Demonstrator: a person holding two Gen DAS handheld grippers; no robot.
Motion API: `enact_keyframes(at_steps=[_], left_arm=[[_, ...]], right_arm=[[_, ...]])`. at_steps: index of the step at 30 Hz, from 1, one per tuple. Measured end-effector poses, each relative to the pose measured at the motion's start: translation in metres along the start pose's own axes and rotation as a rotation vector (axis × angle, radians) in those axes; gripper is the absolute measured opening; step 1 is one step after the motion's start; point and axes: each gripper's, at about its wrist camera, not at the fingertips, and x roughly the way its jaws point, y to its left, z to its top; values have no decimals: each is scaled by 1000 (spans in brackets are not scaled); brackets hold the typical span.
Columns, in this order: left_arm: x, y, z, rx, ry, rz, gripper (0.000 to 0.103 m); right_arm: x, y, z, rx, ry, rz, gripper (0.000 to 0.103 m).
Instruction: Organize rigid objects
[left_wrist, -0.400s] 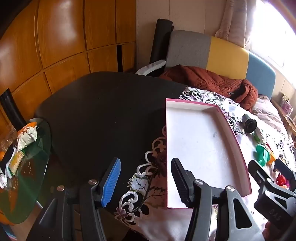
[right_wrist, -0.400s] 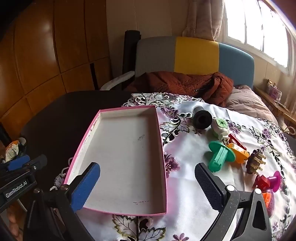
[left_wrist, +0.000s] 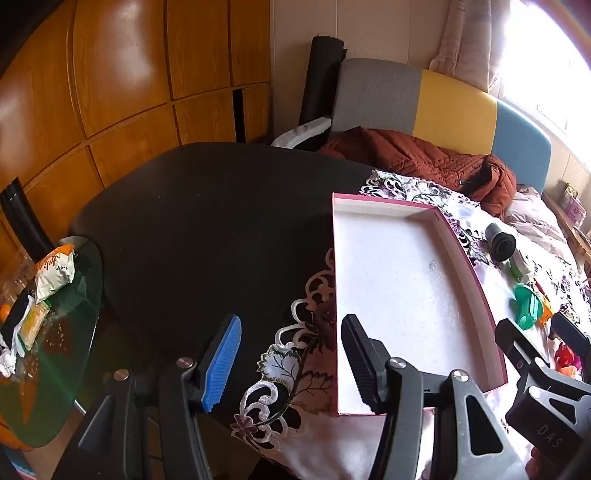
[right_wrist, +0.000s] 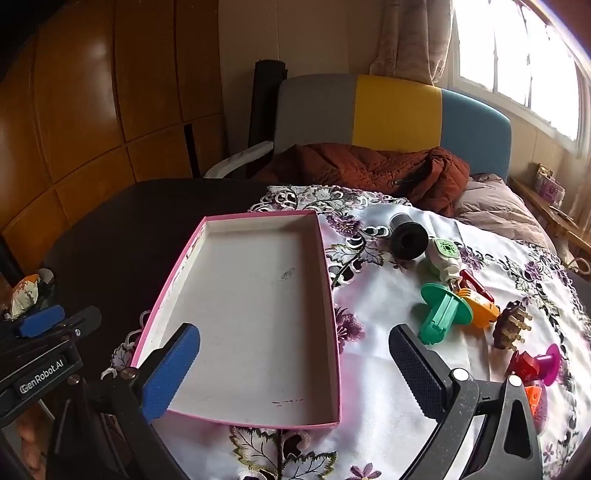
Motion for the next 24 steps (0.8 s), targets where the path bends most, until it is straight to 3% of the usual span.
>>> enact_keyframes(at_steps=[24], left_arm=[[0,-1,-4,13,12,-14,57]], right_arm=[[0,3,1,-43,8,16,103]])
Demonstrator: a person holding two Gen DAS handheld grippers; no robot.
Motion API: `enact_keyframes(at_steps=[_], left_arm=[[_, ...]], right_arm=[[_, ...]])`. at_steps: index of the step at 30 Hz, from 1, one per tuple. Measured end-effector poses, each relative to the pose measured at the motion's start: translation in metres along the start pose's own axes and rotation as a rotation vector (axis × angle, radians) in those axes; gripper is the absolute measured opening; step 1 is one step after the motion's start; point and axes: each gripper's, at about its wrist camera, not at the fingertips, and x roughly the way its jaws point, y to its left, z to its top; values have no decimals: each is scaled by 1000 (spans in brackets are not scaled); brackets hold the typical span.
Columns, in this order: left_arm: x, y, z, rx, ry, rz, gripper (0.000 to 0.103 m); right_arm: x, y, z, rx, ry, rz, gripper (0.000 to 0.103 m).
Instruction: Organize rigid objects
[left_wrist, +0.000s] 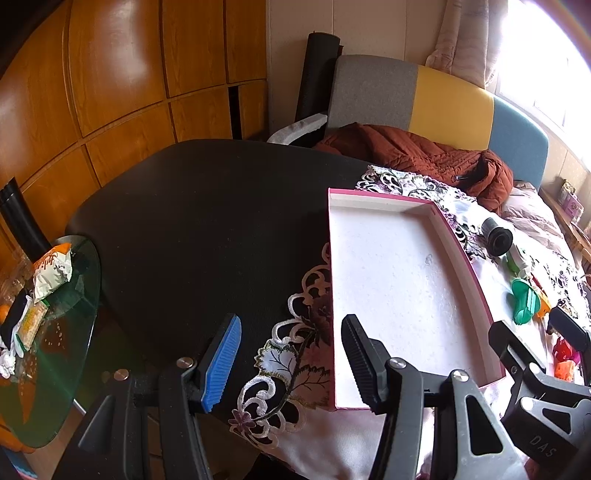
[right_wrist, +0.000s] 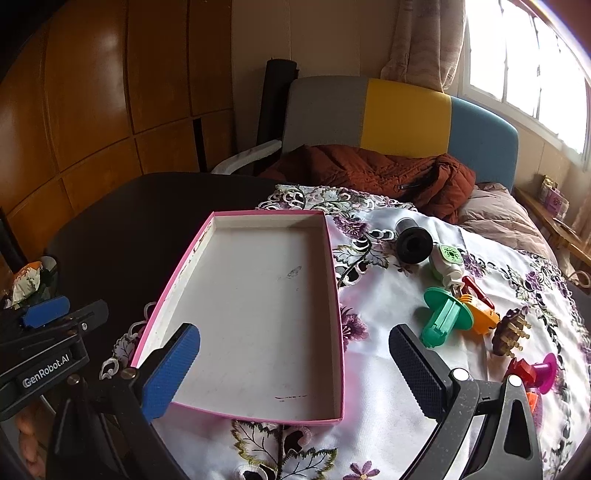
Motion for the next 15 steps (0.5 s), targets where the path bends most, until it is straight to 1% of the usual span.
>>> enact_keyframes(at_steps=[15], left_arm=[[-1,-5,0,25,5,-11,57]], right_arm=[[0,-12,0,15,-4,-5,103]])
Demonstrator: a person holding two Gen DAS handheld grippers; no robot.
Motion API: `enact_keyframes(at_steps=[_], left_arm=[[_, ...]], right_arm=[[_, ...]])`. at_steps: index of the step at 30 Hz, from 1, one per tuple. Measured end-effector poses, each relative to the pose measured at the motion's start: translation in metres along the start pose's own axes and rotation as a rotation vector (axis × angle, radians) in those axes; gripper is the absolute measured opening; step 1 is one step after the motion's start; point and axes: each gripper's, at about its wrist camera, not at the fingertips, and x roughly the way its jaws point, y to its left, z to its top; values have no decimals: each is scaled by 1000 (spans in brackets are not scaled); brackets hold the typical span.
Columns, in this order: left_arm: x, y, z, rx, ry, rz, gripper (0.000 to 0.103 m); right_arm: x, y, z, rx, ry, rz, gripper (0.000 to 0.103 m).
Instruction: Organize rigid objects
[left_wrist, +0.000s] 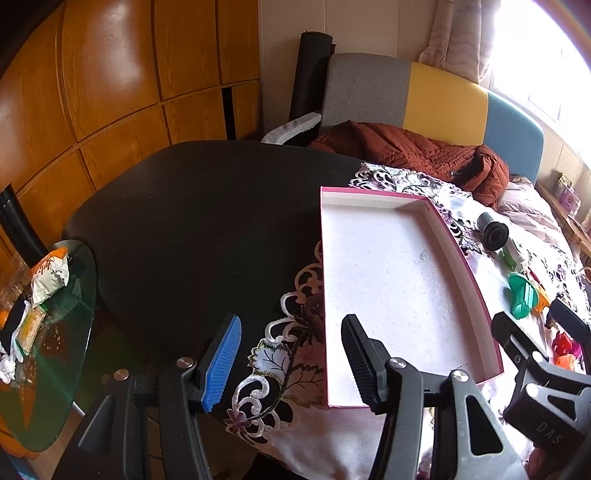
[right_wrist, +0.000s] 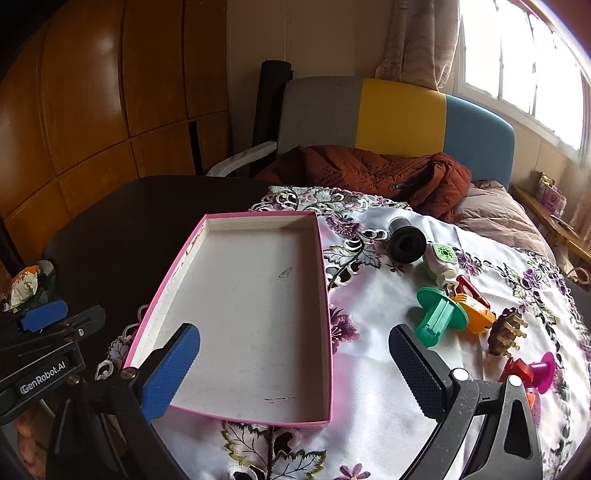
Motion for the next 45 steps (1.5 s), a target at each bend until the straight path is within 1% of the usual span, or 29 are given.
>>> enact_keyframes(at_steps=[6,10,12,15,17,19,22,24,26,30,32,34,36,38,42,45], left_arm=[[3,-6,2,24,12,-15,57],[6,-12,3,45,22,-58,57],[8,-17,3,64,30,-111,57],[12,-24,4,80,64,-222,58],[15,-32,6,91,90,-281,58],[16,-42,9,116,98,-301,57],[16,-64,17,176,81,-335,57],[15,-77,25,198,71,-378,57],[16,-88,36,227,64,-398,58],[28,-116,58,266,92,-441,58],[34,-135,68,297,102,-456,58],[48,-155,77,297,162,-506,58],[60,-174,87,285,194,-541,58],[70,-194,99,293,204,-552,58],[96,-234,119,284,240,-593,58],[121,-260,133,279,255,-583,58]], right_arm=[[3,-11,2,12,1,-9,103],[3,-23,4,23,-2,-21,103],[3,-31,5,26,-2,-28,103],[4,-50,9,32,-3,-47,103],[3,-69,13,45,-6,-67,103],[2,-91,18,60,-8,-100,103],[0,-129,24,79,-12,-158,103],[-2,-157,26,98,-14,-210,103],[-4,-185,27,122,-20,-261,103],[-4,-235,26,203,-38,-321,103],[-5,-255,24,255,-51,-325,103],[-3,-270,19,311,-49,-326,103],[0,-282,17,373,-25,-299,103],[-2,-290,15,419,-33,-274,103],[-2,-298,13,473,-27,-256,103],[1,-302,12,499,-15,-231,103]])
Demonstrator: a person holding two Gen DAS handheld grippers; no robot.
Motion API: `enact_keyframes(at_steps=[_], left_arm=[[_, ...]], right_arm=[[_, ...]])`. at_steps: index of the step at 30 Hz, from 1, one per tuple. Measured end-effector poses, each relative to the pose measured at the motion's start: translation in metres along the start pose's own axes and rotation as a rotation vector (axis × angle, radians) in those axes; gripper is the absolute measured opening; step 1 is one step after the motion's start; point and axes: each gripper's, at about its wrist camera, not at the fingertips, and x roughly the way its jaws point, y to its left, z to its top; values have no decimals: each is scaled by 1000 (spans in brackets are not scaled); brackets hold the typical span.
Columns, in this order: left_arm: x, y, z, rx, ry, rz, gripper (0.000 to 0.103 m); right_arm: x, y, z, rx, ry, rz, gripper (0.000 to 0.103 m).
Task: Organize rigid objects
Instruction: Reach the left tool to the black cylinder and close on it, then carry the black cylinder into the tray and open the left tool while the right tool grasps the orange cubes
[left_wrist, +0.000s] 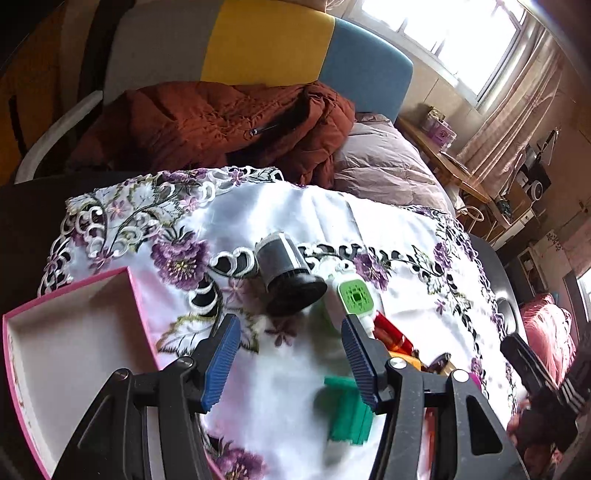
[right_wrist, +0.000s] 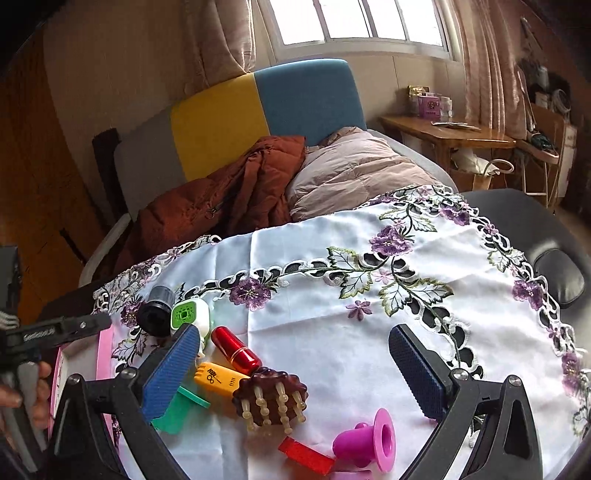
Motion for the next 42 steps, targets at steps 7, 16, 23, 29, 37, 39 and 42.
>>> enact_keyframes(at_steps=[7,16,23,29,37,39,42], left_arm=[[63,12,41,-102,84,-24,58],[107,16,42,-120,178,0,44],[70,15,17,-68,111,9,43],[25,3,-19,20,56,-1,43],[-35,-5,-71,67,3,-42,43],[-48,-3,-84,66,-4,-53,43],[-67,0,-102,72,-23,-54,43]], right_arm=[[1,0,2,0,-1,9,103],[4,-8,4,34,12,17,103],[4,-26,8,106,9,9,103],[13,-41,6,179,63,20,103],[25,-43,1,187,128,57,99],[25,-45,1,203,142,90,97],[24,-51,-2,260,180,197,97]])
